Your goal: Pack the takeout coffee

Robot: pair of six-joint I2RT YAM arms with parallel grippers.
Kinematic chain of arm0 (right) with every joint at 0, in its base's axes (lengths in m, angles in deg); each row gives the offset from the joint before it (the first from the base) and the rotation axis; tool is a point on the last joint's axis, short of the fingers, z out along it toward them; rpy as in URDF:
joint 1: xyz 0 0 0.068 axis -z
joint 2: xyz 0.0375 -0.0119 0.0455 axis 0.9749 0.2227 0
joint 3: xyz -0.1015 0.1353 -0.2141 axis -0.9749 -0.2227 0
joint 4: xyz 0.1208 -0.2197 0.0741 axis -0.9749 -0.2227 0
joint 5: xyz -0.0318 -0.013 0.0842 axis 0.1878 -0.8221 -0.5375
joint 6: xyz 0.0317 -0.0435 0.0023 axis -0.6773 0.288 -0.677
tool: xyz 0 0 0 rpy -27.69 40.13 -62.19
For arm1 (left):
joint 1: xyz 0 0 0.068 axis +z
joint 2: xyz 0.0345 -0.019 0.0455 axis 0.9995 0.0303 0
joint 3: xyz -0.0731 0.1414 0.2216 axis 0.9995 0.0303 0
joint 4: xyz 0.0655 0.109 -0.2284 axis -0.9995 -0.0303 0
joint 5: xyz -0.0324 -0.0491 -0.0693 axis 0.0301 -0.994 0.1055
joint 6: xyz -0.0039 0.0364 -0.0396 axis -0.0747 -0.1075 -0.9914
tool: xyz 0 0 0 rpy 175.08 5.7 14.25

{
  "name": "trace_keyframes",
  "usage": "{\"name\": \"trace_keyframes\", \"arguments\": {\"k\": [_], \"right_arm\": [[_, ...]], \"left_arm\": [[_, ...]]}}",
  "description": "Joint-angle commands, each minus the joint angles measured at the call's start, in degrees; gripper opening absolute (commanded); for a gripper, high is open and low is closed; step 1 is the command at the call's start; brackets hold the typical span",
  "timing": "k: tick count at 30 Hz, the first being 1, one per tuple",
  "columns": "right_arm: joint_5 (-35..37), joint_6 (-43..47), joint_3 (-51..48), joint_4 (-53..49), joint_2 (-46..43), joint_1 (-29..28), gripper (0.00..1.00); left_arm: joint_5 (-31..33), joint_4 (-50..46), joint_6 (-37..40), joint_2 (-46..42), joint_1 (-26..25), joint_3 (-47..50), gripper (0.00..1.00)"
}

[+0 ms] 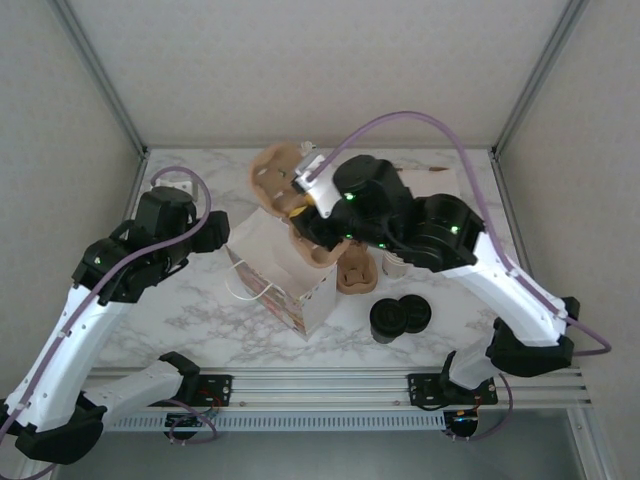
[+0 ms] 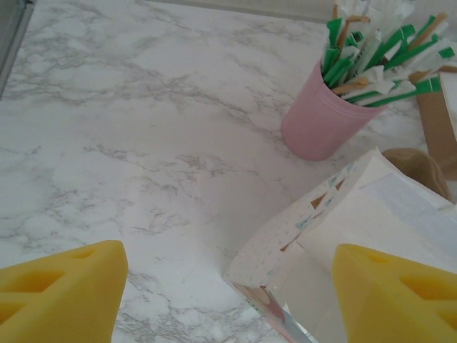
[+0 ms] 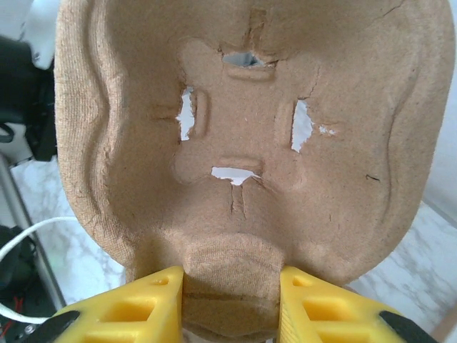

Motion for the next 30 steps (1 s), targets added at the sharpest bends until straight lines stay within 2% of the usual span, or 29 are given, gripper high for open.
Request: {"name": "trace_keyframes", "arguments": {"k": [1,4,6,18,30], "right_arm": [[-1.4,-0.4,2.1,-1.2,3.1,-0.9,0.33],[-1.2,-0.8,2.6,-3.2,5.7,-1.0,0.33],[-0.7,-0.6,1.6,-3.5,6.8,-1.0,0.33],[-1.7,-1.1,-2.0,-6.7,10.6,-1.1,0.32],[-2.4,-2.1,-6.9,0.6,9.0,-1.0,0.31]], "left_arm": [[6.3,-1.3,-2.9,-1.8,0.2,0.7,0.74],[13.3,-4.2,-4.6,-2.7,0.2,0.6,0.70],[14.8,-4.9,-4.9,-3.6,0.2,1.0,0.70],[9.0,-2.8,-3.3,-4.9,0.2,3.1,0.71],[7.1,-1.8,-3.6,-4.2,0.2,3.8,0.71]]}}
